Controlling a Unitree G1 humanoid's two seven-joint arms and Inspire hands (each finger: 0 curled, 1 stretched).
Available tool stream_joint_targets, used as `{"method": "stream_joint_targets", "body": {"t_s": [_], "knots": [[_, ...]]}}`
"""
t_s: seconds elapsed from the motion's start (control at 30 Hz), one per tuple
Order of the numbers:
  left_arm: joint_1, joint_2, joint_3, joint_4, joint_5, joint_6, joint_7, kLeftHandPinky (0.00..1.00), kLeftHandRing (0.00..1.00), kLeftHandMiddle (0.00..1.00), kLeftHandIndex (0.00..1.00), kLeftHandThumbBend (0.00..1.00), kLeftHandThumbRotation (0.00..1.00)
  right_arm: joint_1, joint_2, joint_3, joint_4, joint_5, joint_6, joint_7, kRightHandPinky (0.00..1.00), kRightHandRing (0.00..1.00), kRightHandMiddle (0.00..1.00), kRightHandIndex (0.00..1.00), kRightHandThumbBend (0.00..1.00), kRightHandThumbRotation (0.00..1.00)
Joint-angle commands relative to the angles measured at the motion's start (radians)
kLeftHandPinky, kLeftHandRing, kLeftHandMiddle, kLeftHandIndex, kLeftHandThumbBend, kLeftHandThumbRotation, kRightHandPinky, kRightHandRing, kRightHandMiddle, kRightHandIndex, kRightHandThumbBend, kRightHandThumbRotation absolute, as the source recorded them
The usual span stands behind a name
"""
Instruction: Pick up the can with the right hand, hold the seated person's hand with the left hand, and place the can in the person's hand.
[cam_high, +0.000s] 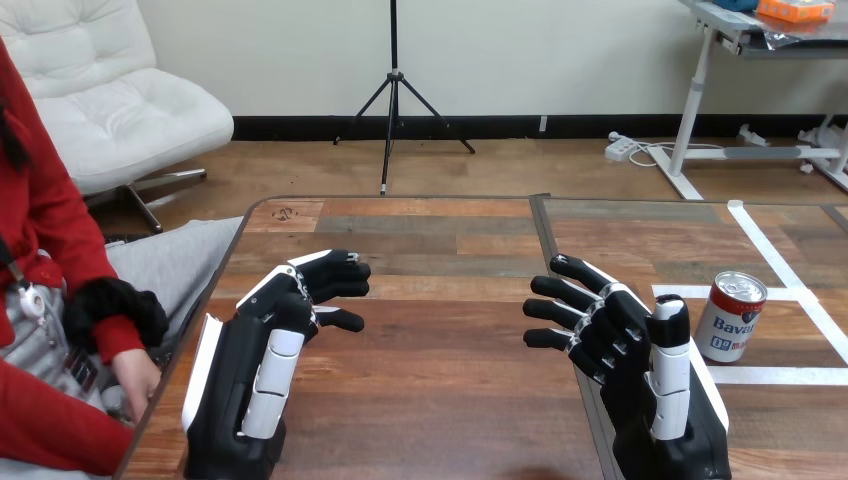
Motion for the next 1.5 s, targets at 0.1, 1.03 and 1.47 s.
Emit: {"method": "stream_joint_targets", "body": {"t_s": [0.1, 1.03, 1.47], "knots": [[-0.048, -0.006, 0.002, -0.022, 0.0, 0.004, 0.005, 0.55, 0.69, 0.69, 0.67, 0.68, 0.96, -0.051, 0.0, -0.001, -0.03, -0.01, -0.009, -0.002, 0.65, 0.74, 0.76, 0.79, 0.88, 0.99], [-0.056, 0.002, 0.01, -0.015, -0.018, -0.002, -0.008, 0.58, 0.72, 0.7, 0.67, 0.65, 0.95, -0.116, -0.042, -0.005, 0.015, -0.045, -0.012, 0.029, 0.73, 0.78, 0.78, 0.8, 0.87, 1.0], [-0.064, 0.005, 0.012, -0.01, -0.012, -0.005, -0.008, 0.59, 0.72, 0.7, 0.67, 0.65, 0.95, -0.259, -0.109, -0.042, 0.121, -0.059, -0.019, 0.065, 0.74, 0.79, 0.81, 0.82, 0.88, 0.98]]}}
